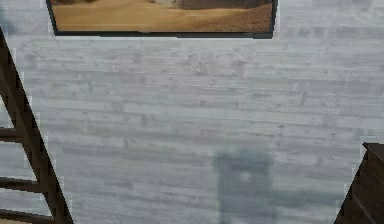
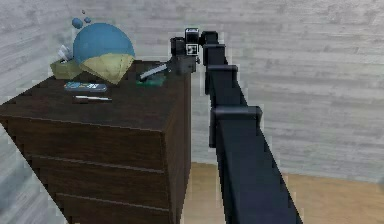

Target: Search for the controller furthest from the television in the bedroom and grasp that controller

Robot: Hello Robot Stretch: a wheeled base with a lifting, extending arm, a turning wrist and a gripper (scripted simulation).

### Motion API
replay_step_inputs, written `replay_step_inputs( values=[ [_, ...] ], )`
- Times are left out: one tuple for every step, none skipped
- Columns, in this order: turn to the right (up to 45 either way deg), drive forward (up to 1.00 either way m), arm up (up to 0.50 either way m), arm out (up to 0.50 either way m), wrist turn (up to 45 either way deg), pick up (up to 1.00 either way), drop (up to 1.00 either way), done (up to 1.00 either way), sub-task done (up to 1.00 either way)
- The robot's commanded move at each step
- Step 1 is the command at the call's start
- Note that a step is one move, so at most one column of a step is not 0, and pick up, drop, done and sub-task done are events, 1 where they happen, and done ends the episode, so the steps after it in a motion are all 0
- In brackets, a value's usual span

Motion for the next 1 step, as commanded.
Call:
replay_step_inputs(
  values=[
    [0.0, 0.0, 0.0, 0.0, 0.0, 0.0, 0.0, 1.0, 0.0]
  ],
)
